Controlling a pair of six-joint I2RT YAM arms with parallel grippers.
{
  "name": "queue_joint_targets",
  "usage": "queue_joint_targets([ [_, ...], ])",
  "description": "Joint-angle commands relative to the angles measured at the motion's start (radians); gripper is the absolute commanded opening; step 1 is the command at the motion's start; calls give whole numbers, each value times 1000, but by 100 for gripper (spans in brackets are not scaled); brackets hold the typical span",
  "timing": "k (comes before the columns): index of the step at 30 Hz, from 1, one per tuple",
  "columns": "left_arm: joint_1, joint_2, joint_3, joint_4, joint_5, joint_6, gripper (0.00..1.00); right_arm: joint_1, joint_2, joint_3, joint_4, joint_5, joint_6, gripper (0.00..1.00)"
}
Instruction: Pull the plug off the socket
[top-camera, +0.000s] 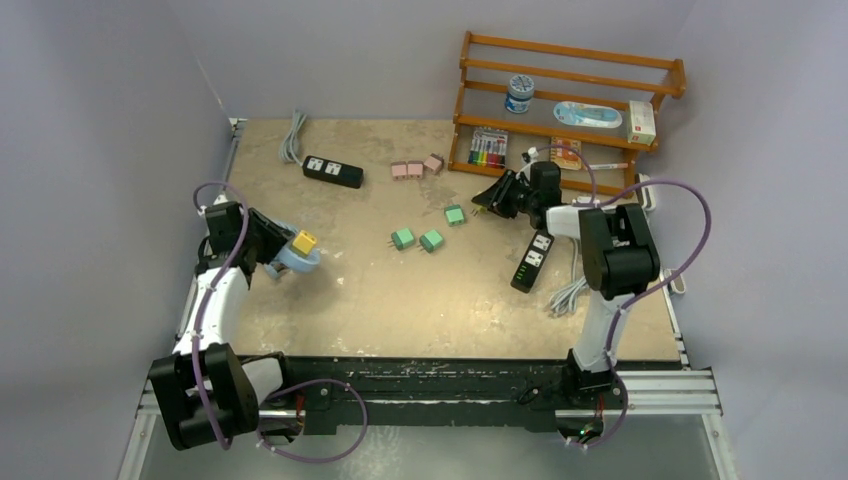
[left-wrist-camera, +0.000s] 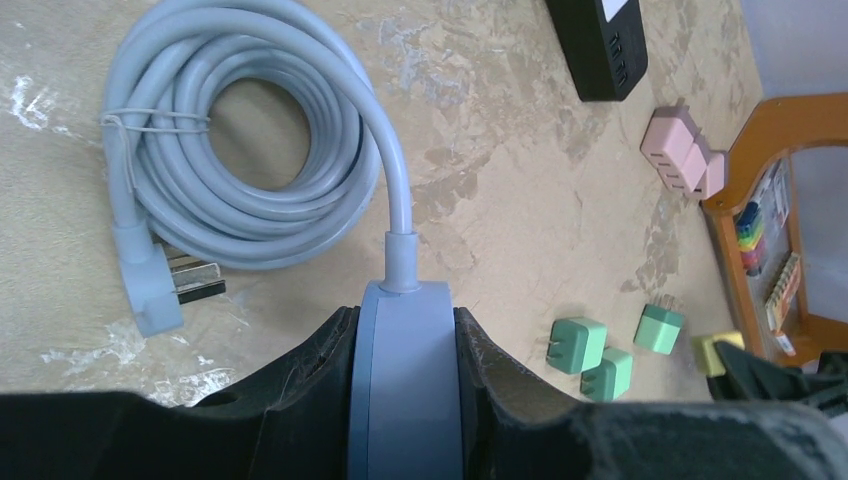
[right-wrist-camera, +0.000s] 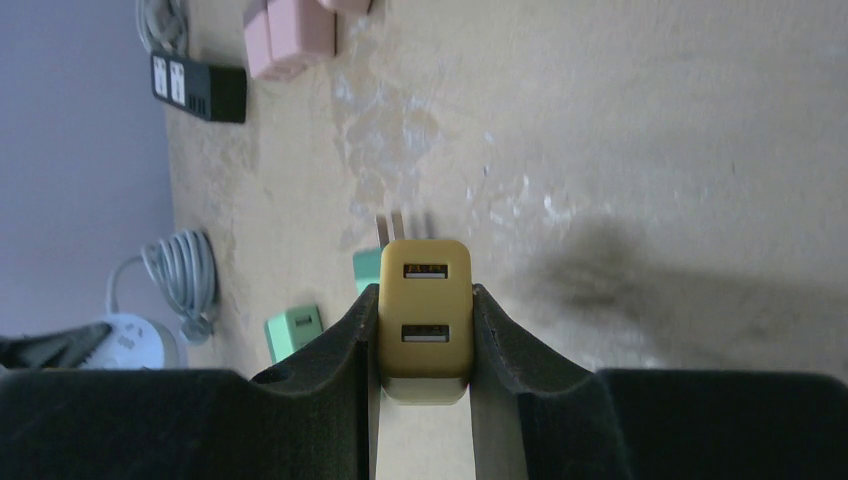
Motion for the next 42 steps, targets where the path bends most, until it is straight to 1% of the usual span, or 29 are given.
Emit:
queue_joint_targets([
  [1,-29,-12,15,43,10,32,0,2,46,117,88,-2,125,0],
  [6,-46,3,19,49,20,27,0,-13,61,130,77,84,168,0],
  [9,-52,11,25,50,26,27,0,-15,86,218,-85,127,101,1],
  [10,-54,12,25,51,30,28,0,-15,98,236,-106,129,118,3],
  [12,-56,14,25,52,35,27,0,-19,117,238,-98,118,163,4],
  [18,-72,-16,22,36,17,36,0,-19,128,219,-97,201,270,3],
  [22,-73,-27,32,30,9,43,0,-25,122,212,-134,229,275,5],
  [28,-74,-32,34,28,12,44,0,-26,74,138,-100,259,275,18],
  [29,-74,-33,34,29,11,44,0,-26,61,124,-94,269,268,23],
  [31,-75,-33,33,30,11,45,0,-26,40,105,-91,280,249,35],
  [34,-74,-31,38,29,7,45,0,-26,10,99,-111,299,229,44],
  [38,-74,-28,46,24,-2,54,0,-25,-45,88,-135,354,184,61],
  [40,-74,-26,46,26,-3,56,0,-16,-81,93,-133,429,136,64],
  [42,-73,-22,46,24,-4,57,0,21,-128,99,-152,509,79,66],
])
